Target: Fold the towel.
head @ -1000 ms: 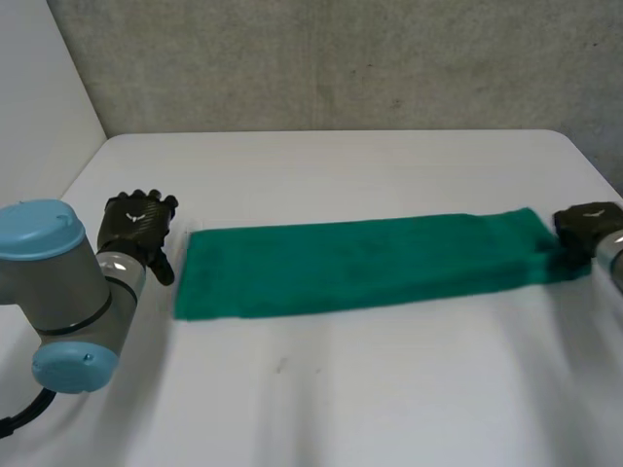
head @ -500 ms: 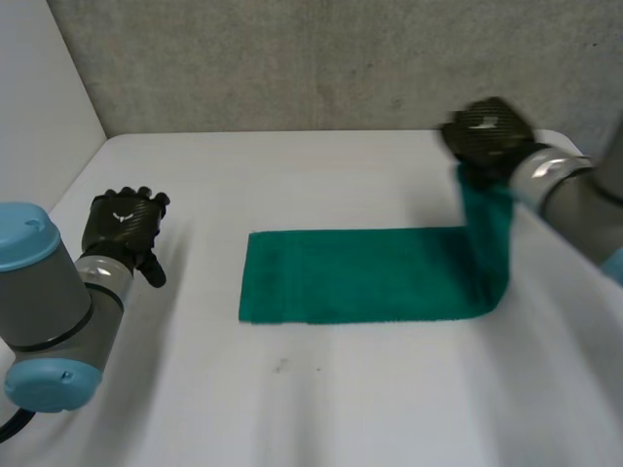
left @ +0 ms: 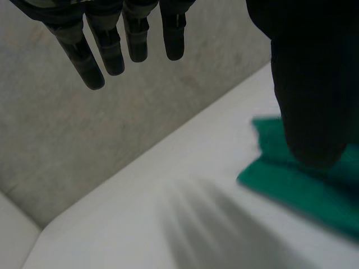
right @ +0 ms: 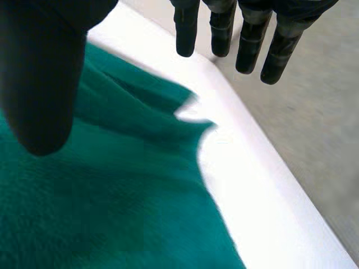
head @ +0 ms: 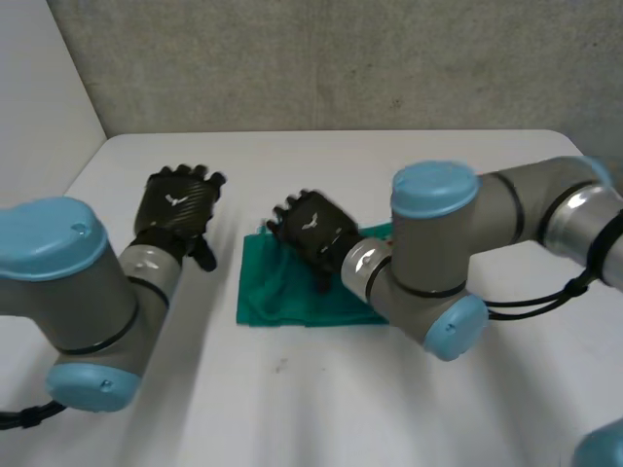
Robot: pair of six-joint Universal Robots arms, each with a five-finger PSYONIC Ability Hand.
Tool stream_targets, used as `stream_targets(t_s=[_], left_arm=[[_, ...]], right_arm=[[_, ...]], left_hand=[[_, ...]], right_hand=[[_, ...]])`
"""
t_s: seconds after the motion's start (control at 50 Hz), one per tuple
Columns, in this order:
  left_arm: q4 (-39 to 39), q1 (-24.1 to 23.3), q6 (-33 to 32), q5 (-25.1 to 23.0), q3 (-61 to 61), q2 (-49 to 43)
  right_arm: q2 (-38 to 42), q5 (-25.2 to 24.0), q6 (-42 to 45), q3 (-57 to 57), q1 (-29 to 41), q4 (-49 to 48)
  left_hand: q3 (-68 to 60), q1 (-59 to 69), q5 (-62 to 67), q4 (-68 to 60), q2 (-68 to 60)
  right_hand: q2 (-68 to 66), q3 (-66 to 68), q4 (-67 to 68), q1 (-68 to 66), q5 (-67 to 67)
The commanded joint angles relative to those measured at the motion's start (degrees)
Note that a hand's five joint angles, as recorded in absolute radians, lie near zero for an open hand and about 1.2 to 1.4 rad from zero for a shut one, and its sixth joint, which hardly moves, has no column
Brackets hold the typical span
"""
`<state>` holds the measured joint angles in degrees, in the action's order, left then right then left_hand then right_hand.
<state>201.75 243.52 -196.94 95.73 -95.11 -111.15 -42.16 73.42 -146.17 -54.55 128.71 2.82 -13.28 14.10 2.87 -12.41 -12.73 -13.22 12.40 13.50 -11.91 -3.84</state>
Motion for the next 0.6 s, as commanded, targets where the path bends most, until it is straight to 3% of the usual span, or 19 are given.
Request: stream_targets(t_s=[0.02, 0.12, 0.24, 0.32, 0.38, 0.42, 0.44, 0.46, 0.6], left_arm=[[-0.31, -7.44, 7.53, -0.02, 8.00, -3.98], [-2.32, -11.40, 8.68, -0.80, 13.27, -11.17], [-4.70, -11.58, 8.41, -0.19, 18.90, -18.83], [-5.14, -10.35, 8.33, 0.77, 20.84, -21.65], [-5.40, -8.07, 8.24, 2.53, 20.49, -22.27], [-5.93, -7.19, 7.80, 3.49, 19.70, -22.10], [-6.28, -6.92, 7.36, 4.02, 19.26, -22.09], [-7.33, -6.40, 6.23, 4.90, 18.04, -21.83], [-10.59, -6.57, 4.99, 6.40, 12.05, -17.61]], right_arm=[[-10.74, 4.98, -11.85, -13.18, -6.70, 0.08], [-13.12, 5.77, -11.77, -22.69, -11.02, -1.06], [-13.47, 6.21, -11.60, -29.55, -15.33, -6.68], [-13.30, 6.21, -10.90, -32.37, -17.00, -9.41], [-13.04, 6.47, -9.84, -33.51, -18.41, -10.20], [-12.86, 7.00, -9.40, -33.78, -19.02, -10.55], [-12.86, 7.79, -8.88, -33.95, -19.55, -10.99], [-12.86, 8.40, -8.61, -33.95, -19.81, -11.34], [-13.65, 11.66, -2.99, -32.20, -19.73, -13.54]], left_hand=[[2.06, -2.88, -1.65, 1.19, 1.51], [1.89, -2.71, -1.48, 1.02, 1.34], [1.39, -2.20, -0.98, 0.51, 0.83], [1.22, -2.03, -0.81, 0.35, 0.67], [1.22, -2.03, -0.81, 0.34, 0.66], [1.22, -2.03, -0.81, 0.35, 0.67], [1.22, -2.03, -0.81, 0.35, 0.67], [1.39, -2.20, -0.98, 0.51, 0.83], [2.23, -3.04, -1.82, 1.35, 1.68]], right_hand=[[3.22, -2.40, -3.50, 1.91, 3.84], [3.22, -2.40, -3.50, 1.91, 3.84], [-3.58, 4.40, 3.29, -4.89, -2.96], [-14.17, 14.99, 13.89, -15.48, -13.55], [-29.62, 30.43, 29.33, -30.93, -28.99], [-43.55, 44.37, 43.26, -44.86, -42.93], [-62.28, 63.10, 61.99, -63.59, -61.66], [-66.74, 67.55, 66.45, -68.05, -66.11], [-66.78, 67.60, 66.50, -68.09, -66.16]])
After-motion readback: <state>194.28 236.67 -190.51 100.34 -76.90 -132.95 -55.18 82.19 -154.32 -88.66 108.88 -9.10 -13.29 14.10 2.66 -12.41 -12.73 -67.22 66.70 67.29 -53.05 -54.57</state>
